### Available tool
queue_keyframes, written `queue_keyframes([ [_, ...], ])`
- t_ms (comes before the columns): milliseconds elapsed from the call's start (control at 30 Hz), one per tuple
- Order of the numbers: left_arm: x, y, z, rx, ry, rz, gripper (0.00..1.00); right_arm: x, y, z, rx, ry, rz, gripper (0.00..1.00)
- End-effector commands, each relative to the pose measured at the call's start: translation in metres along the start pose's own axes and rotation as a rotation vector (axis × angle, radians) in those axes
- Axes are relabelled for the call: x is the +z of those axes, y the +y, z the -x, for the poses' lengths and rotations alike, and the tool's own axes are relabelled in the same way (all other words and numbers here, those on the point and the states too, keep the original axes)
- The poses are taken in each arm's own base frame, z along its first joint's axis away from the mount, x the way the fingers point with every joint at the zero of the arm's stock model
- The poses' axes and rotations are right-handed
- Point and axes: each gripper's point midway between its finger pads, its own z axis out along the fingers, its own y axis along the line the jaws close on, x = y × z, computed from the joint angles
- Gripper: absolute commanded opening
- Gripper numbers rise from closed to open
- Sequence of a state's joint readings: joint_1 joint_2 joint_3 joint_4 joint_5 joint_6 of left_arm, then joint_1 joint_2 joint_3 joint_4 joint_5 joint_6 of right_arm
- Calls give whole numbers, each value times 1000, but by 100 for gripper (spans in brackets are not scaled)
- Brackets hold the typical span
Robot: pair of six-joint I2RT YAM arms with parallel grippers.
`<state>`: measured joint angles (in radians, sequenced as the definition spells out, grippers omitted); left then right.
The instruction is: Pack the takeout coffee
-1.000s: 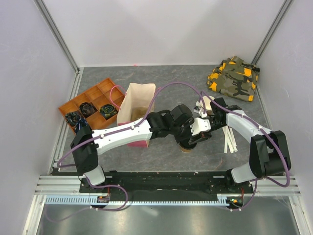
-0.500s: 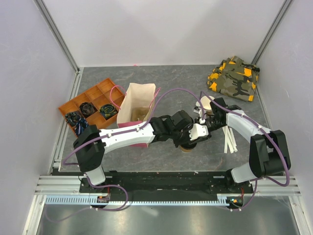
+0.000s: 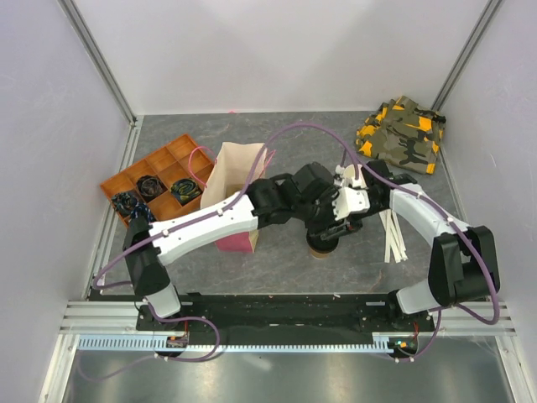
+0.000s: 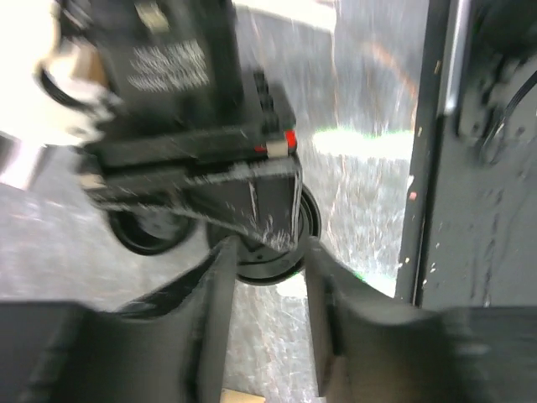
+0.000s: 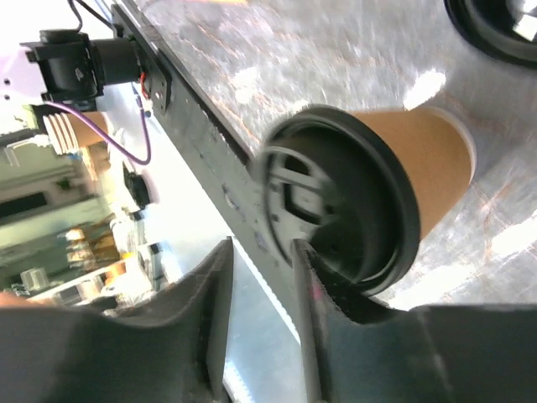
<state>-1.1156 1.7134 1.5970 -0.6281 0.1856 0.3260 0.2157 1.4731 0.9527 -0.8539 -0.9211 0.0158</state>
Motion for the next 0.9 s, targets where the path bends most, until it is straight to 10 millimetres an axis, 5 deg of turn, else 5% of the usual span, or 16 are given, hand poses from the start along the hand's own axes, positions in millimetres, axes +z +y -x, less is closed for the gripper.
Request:
queue_keyframes([
  [0, -66, 10, 50, 41, -131, 44, 51, -26, 38, 26, -168, -106, 29, 47],
  [100, -93, 26, 63, 4, -174, 74, 58, -38, 54, 30, -216, -123, 27, 57],
  [200, -144, 63, 77, -152, -277, 118, 60, -57, 73, 41, -308, -166, -5, 64],
  [267, -196, 93, 79, -251, -369, 204, 64, -71, 85, 54, -380, -231, -40, 71],
  [400, -279, 125, 68, -256, -460, 483, 73, -112, 127, 119, -575, -477, -105, 79],
  [533, -347, 152, 29, -299, -432, 785, 89, -133, 158, 175, -589, -597, -94, 78],
  [700, -372, 145, -42, -520, -291, 850, 92, -148, 221, 216, -761, -710, -61, 78],
  [833, -365, 141, -88, -744, -219, 819, 98, -118, 253, 242, -856, -693, -19, 78],
  [867, -362, 141, -93, -781, -220, 800, 98, -114, 275, 241, -907, -701, 5, 78],
])
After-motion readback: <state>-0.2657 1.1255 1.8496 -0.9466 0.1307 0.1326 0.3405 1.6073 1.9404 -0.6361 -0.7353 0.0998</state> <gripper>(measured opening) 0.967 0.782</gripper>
